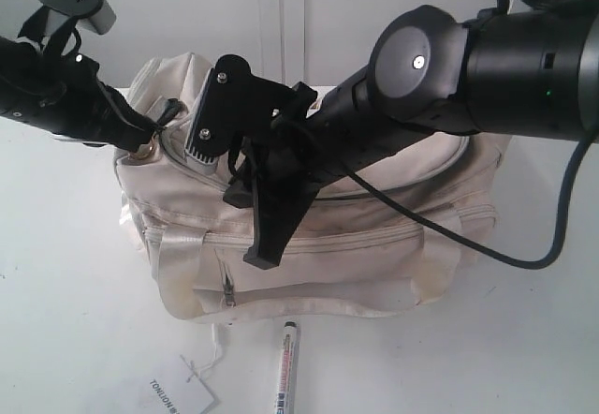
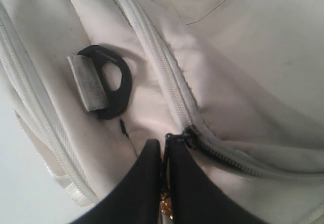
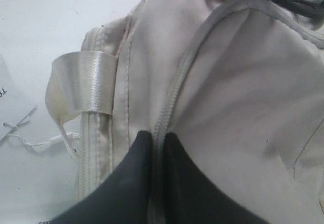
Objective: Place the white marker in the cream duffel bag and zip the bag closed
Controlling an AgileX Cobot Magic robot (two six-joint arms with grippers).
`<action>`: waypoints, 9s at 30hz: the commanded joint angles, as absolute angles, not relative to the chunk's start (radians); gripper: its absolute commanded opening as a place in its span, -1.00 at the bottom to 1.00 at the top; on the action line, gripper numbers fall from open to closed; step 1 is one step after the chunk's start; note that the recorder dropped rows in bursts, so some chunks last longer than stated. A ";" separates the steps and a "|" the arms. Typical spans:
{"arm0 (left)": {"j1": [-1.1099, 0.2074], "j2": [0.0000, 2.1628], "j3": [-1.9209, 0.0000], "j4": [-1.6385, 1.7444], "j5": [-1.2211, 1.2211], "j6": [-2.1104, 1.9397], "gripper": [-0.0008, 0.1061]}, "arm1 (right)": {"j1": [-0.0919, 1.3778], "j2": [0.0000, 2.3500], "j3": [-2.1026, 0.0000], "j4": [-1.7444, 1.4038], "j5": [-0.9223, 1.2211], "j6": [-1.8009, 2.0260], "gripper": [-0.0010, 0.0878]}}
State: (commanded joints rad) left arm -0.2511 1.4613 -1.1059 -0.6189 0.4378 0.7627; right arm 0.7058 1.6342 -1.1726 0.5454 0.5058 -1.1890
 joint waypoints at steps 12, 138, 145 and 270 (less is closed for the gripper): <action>-0.251 1.461 -1.106 -0.619 0.438 0.763 -0.99 | 0.706 1.634 -1.173 0.545 0.483 -1.166 -0.92; -0.751 1.618 -1.108 -1.040 -0.033 1.752 0.05 | 0.078 1.407 -1.219 0.363 0.876 -0.261 -0.10; -0.751 1.618 -1.108 -1.010 -0.036 1.752 0.05 | 0.078 1.407 -1.219 0.363 0.876 -0.261 -0.10; -0.919 1.805 -1.525 0.558 0.560 0.229 0.12 | 0.078 1.407 -1.196 0.363 0.860 -0.261 -0.10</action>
State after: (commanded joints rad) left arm -0.9194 1.8048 -1.5252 0.5576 0.5597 0.2293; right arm 0.0779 1.4066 -1.1958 0.3630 0.8599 -0.2614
